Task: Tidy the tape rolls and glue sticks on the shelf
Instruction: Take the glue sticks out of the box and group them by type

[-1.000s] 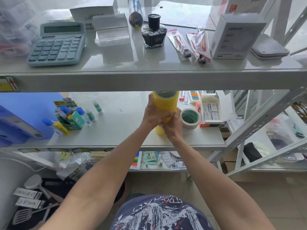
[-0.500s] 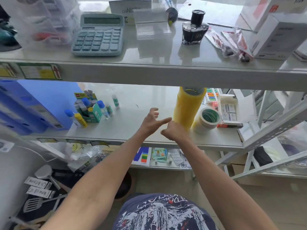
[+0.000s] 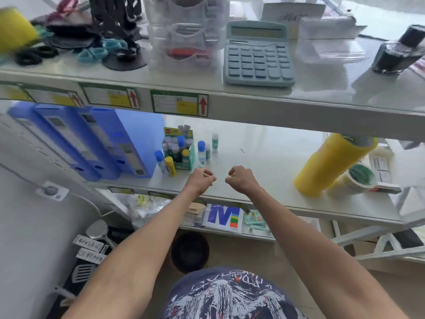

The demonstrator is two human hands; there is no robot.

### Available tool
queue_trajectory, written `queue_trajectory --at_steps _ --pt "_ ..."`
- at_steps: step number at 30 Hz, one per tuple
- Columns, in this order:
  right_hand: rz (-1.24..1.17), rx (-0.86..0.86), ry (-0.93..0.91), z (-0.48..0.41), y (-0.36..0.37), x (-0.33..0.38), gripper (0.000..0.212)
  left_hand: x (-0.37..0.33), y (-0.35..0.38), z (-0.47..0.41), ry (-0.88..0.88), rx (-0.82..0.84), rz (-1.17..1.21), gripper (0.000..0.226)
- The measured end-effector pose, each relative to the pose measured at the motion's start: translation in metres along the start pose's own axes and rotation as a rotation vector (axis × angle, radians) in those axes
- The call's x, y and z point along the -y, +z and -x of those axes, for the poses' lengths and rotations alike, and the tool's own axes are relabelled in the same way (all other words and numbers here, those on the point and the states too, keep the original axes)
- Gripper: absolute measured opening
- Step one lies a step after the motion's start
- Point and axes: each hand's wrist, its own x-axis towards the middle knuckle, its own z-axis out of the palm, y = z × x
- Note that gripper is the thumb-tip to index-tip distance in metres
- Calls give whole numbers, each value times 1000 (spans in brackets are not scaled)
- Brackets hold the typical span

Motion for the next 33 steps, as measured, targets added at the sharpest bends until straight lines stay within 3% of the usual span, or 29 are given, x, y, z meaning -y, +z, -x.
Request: queue_trajectory --at_steps 3,6,11,15,22,28,33 --pt "-9 -4 -40 -3 21 23 38 21 -22 1 -43 1 18 1" --pt "-28 -16 -63 -9 37 41 33 44 -39 -1 -89 -30 37 11" --pt "-76 -89 -87 -19 53 59 23 75 -67 -3 -200 -199 58 1" --pt "-133 -168 -125 -27 61 65 13 84 -87 -11 -260 -298 84 27" --pt "-173 -154 -189 -31 73 89 17 87 -95 -29 -281 -348 107 73" --pt "-94 -274 -45 -38 75 77 20 93 -93 -35 -237 -346 79 74" --pt "-200 -241 35 -53 57 67 66 90 -91 -36 -211 -345 55 77"
